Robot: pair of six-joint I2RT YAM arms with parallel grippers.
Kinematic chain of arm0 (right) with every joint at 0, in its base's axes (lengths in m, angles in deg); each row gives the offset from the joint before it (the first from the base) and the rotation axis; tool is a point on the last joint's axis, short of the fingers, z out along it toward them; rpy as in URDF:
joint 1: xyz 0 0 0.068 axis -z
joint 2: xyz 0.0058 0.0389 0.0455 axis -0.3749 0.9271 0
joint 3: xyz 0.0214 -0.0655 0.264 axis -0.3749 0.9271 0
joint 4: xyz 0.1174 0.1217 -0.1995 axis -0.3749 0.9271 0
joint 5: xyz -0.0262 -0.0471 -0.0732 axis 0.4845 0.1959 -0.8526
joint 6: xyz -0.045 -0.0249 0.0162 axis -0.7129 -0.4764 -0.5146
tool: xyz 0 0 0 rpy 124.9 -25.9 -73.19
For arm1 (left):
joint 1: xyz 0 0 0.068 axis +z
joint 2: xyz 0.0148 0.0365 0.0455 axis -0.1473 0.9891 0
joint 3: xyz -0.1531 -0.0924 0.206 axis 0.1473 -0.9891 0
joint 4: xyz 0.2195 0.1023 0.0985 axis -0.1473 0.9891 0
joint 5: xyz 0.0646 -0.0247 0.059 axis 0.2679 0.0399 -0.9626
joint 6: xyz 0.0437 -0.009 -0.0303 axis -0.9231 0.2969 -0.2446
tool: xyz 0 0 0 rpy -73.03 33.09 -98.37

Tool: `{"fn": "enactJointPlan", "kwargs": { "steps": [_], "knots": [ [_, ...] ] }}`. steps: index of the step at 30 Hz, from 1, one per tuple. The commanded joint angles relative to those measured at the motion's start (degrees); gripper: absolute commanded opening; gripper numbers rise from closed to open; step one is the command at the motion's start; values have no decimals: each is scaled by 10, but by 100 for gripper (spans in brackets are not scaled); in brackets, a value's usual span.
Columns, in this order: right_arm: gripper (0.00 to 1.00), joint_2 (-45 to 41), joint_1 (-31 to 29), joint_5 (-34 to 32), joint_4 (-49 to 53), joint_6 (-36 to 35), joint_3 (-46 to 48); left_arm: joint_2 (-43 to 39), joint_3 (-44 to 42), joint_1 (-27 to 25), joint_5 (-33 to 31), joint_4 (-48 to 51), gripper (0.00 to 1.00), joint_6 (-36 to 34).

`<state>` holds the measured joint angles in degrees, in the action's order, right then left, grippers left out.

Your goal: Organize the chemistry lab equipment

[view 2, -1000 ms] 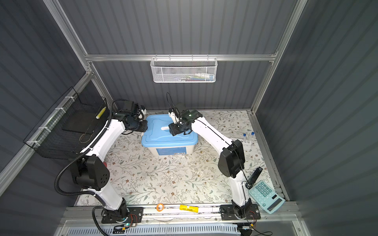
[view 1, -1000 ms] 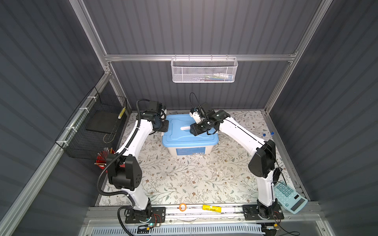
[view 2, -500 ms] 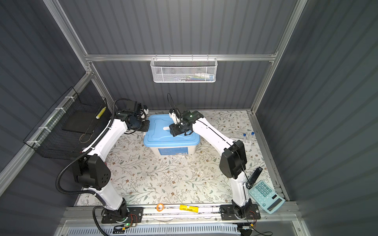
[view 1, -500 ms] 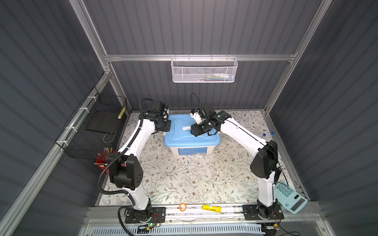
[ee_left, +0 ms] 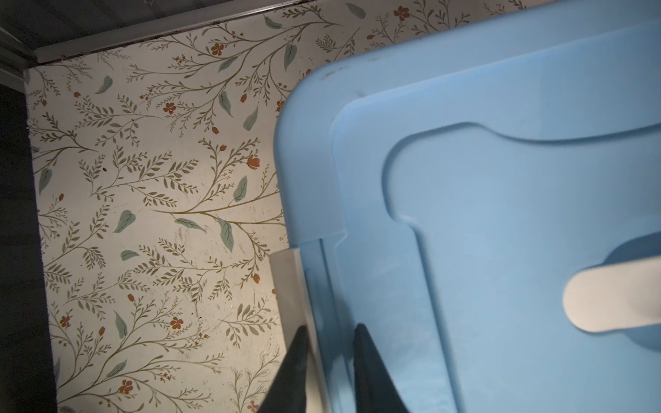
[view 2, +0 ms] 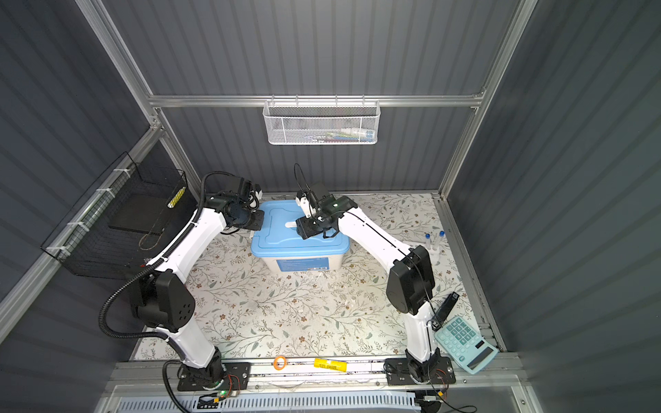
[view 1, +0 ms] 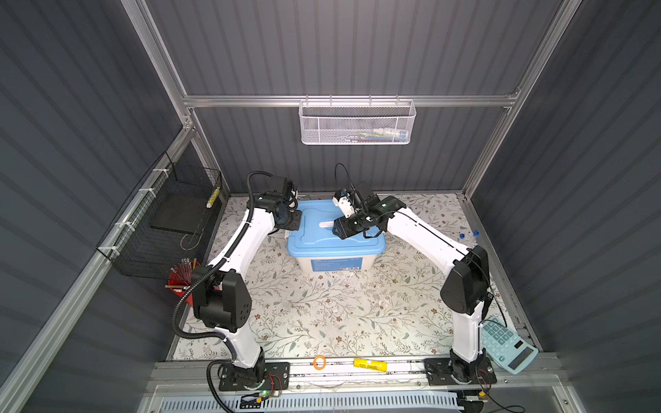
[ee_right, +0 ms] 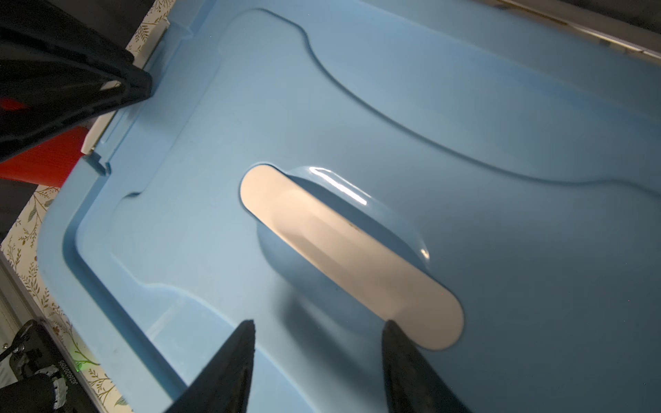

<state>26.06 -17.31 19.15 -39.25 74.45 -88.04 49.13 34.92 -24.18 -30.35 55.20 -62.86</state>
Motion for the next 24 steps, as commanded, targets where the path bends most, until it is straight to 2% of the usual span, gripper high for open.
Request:
{"fn": "enactJointPlan", "kwargs": {
  "steps": [1,4,7,12,18,24],
  "knots": [
    [58,10,1,15,25,8,17,25,4,-7,4,49,23,5],
    [58,10,1,17,26,8,15,9,21,-7,-7,54,30,5],
    [58,12,1,19,26,10,13,-18,26,-6,-14,47,43,6],
    [58,11,1,21,26,11,11,-42,-1,17,23,34,62,16],
    [58,11,1,18,29,9,7,-70,-76,75,120,-23,65,41],
    [58,16,1,18,35,10,-3,-61,-86,80,163,-41,65,44]
  ]
}}
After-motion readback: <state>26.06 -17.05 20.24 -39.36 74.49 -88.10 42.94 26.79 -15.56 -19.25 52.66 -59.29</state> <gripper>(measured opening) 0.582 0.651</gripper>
